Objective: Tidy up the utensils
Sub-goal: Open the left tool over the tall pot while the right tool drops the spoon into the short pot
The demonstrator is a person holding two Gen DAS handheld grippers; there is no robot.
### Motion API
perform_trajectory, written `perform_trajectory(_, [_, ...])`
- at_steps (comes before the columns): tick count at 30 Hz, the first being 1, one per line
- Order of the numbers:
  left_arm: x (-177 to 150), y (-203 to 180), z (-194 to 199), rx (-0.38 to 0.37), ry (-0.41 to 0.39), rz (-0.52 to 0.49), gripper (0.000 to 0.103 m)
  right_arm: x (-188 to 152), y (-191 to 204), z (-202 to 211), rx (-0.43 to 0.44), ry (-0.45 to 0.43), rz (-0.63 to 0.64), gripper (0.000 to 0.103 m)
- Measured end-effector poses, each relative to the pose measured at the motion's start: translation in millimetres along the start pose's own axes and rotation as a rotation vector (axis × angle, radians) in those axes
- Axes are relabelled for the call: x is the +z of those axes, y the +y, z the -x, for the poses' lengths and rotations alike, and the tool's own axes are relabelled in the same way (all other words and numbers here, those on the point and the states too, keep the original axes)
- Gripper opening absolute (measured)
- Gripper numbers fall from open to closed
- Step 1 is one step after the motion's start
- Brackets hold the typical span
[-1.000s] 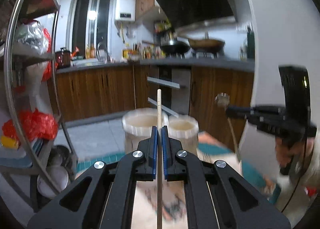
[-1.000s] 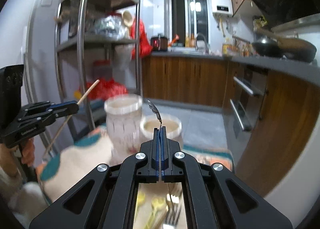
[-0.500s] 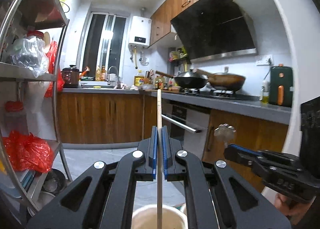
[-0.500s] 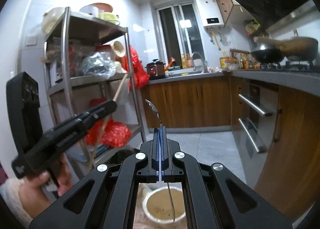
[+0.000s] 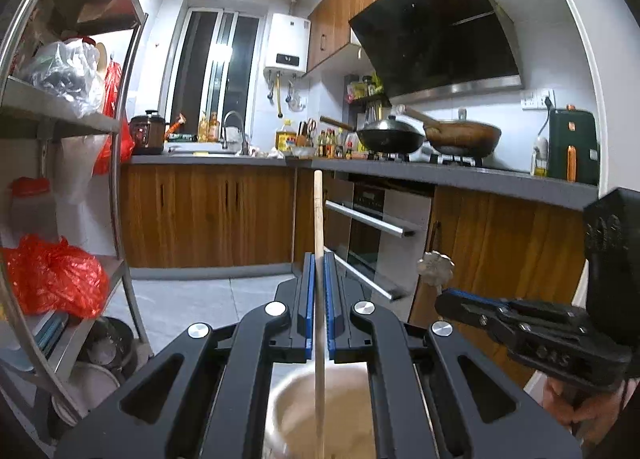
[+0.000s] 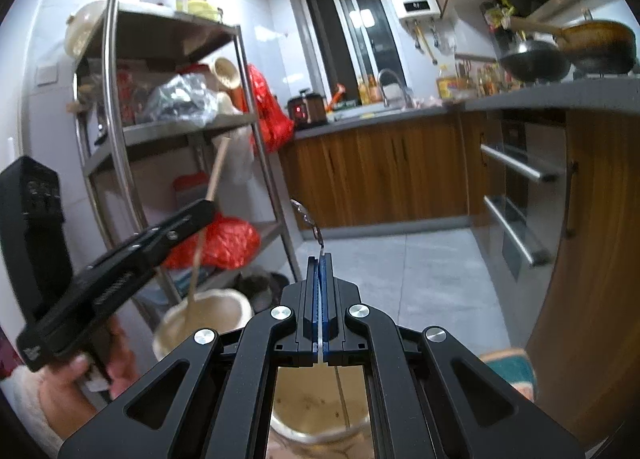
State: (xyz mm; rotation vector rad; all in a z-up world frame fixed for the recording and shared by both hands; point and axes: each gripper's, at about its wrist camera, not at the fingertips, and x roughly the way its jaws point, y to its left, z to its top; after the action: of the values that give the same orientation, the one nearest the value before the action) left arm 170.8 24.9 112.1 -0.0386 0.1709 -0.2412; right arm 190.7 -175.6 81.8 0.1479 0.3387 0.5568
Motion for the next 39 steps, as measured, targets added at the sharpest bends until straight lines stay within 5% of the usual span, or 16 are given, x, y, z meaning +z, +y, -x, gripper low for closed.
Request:
perform_trajectory(11, [-30,5,7,0.037,0.127,-0.018,0.004,-16,-10,-7,-0.044,0.077,-0.041,0.004])
perform_trajectory(15, [-28,4,12,0.042,0.141,-0.022,0.008,-14,-8,4,-0.040,0.080,-0.053,0.032])
perform_trajectory(17, [-26,5,17,0.039,0.151,-0.008,0.021,-14,-5,15,-0.042,0.068,-0.042,0.035])
perform_trajectory(19, [-24,3,26,0.058,0.145,-0.009,0.049,-14,-2,27,-0.059,0.063,-0.029,0.052])
perform_trajectory(21, [-24,1,38,0.069,0.136,-0.016,0.055,-16,2,44,-0.075,0.055,-0.033,0.075])
perform_trajectory(28, [-34,-16,83,0.074,0.143,-0.019,0.098,-36,8,96,-0.140,0.032,-0.023,0.095])
perform_trajectory(39, [-67,-41,126,0.057,0.257,0.000,0.098,-67,-5,150,-0.252,0.109,-0.015,0.097])
